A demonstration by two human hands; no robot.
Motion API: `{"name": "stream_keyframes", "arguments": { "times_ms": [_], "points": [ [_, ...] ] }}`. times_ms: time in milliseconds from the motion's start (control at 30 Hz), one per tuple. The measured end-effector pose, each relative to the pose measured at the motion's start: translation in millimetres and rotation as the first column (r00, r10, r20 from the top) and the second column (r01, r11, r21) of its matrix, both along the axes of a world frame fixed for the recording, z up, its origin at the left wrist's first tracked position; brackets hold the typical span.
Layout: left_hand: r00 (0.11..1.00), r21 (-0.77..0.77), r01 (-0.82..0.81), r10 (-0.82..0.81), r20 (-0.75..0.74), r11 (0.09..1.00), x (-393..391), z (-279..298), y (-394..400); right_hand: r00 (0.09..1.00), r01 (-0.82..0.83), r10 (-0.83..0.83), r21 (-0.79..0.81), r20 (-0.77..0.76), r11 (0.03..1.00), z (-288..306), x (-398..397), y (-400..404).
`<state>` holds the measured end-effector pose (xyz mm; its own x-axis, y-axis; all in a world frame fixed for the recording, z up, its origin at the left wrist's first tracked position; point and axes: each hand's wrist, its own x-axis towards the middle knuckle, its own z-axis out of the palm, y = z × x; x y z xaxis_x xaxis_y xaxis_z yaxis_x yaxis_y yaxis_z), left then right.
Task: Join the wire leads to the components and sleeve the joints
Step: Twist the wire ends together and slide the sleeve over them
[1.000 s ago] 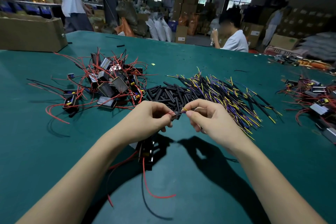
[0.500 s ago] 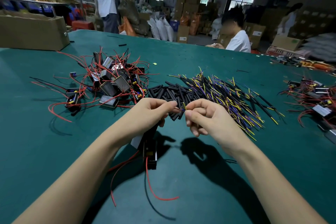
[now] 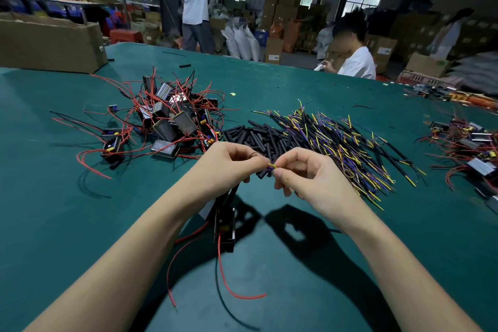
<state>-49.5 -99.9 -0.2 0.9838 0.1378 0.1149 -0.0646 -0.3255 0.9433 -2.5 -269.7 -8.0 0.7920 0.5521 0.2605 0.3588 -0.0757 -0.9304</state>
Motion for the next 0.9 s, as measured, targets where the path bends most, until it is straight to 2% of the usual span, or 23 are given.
{"name": "stream_keyframes", "arguments": {
  "times_ms": [233, 333, 400, 533, 600, 767, 900],
  "points": [
    [0.980, -0.081, -0.125, 0.110, -0.168, 0.989, 2, 1, -6, 0.970, 0.138, -0.126, -0.043, 0.209, 0.990, 0, -4, 4],
    [0.967, -0.159, -0.144, 0.104, -0.234, 0.977, 3, -1, -4, 0.932, 0.243, -0.235, 0.005, 0.276, 0.970, -1, -1, 4],
    [0.974, -0.222, -0.129, 0.081, -0.212, 0.967, 3, -1, -4, 0.935, 0.253, -0.247, 0.011, 0.253, 0.967, -1, 3, 0],
    [0.995, -0.151, -0.081, 0.070, -0.074, 0.985, 4, -4, -9, 0.965, 0.201, -0.196, -0.009, 0.171, 0.980, -4, 4, 0],
    [0.997, -0.181, -0.079, 0.076, -0.025, 0.980, 5, -5, -10, 0.973, 0.186, -0.186, 0.014, 0.138, 0.983, -4, 4, 1],
    [0.997, -0.203, -0.056, 0.066, 0.041, 0.978, 4, -6, -12, 0.986, 0.148, -0.153, 0.079, 0.065, 0.986, -2, 3, 2],
    [0.998, -0.126, -0.037, 0.044, 0.052, 0.991, 2, -7, -13, 0.988, 0.145, -0.149, 0.108, 0.030, 0.984, -1, 2, 2]
  ]
}}
